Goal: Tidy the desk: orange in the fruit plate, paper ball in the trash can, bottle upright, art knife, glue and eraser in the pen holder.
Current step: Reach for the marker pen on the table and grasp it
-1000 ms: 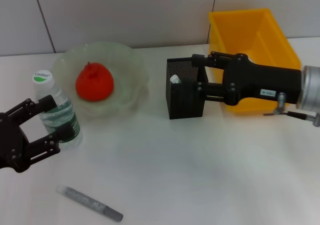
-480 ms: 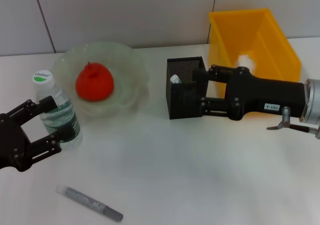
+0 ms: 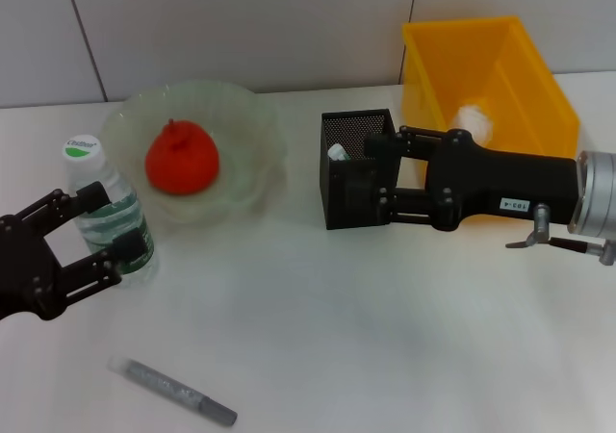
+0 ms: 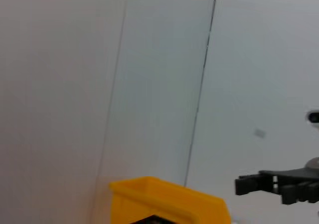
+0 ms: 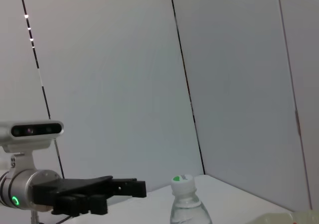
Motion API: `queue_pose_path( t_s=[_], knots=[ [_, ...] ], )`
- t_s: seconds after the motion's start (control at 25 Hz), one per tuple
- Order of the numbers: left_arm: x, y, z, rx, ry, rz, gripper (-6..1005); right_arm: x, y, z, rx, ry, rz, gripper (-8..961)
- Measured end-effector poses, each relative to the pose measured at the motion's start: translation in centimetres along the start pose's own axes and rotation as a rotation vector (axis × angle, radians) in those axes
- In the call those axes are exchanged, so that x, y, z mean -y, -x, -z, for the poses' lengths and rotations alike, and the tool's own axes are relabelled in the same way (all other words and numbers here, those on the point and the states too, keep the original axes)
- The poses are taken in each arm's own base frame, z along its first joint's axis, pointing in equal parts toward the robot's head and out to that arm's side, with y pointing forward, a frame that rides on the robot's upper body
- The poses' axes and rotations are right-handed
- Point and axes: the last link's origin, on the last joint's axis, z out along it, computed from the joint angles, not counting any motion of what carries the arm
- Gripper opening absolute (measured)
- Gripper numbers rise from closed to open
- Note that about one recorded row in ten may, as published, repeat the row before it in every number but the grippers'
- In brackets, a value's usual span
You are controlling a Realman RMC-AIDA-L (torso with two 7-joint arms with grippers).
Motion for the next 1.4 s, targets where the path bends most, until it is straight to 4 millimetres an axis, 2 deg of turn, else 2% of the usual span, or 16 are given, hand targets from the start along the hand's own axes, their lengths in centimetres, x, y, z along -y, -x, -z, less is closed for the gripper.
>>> queue_pose_path(
  t_s=[0.28, 0.52, 0.84, 1.08, 1.32, 1.4],
  knots=[
    [0.4, 0.1, 0.5, 0.053, -0.025, 0.032, 688, 0.1, -0.3, 0.0, 0.003, -0.004, -0.008, 733],
    [1.6, 0.3, 0.9, 0.223, -0.08, 0.097, 686, 0.0, -1.1, -0.1, 0.003, -0.007, -0.02, 733],
    [2.5, -2.0, 2.3, 0.398, -0.158, 0.093, 684, 0.0, -2.6, -0.5, 0.024, -0.029, -0.063, 733],
    [2.6, -4.4, 2.7, 0.55, -0.214, 0.067, 683, 0.0, -3.3, 0.0, 0.06, -0.064, -0.095, 733],
    [2.1, -6.2, 2.0, 0.633, -0.237, 0.06, 681, -0.1, -3.9, 0.1, 0.079, -0.08, -0.108, 733],
    [1.4, -6.2, 0.9, 0.735, -0.229, 0.034, 680, -0.1, -3.9, 0.2, 0.079, -0.082, -0.108, 733]
  ],
)
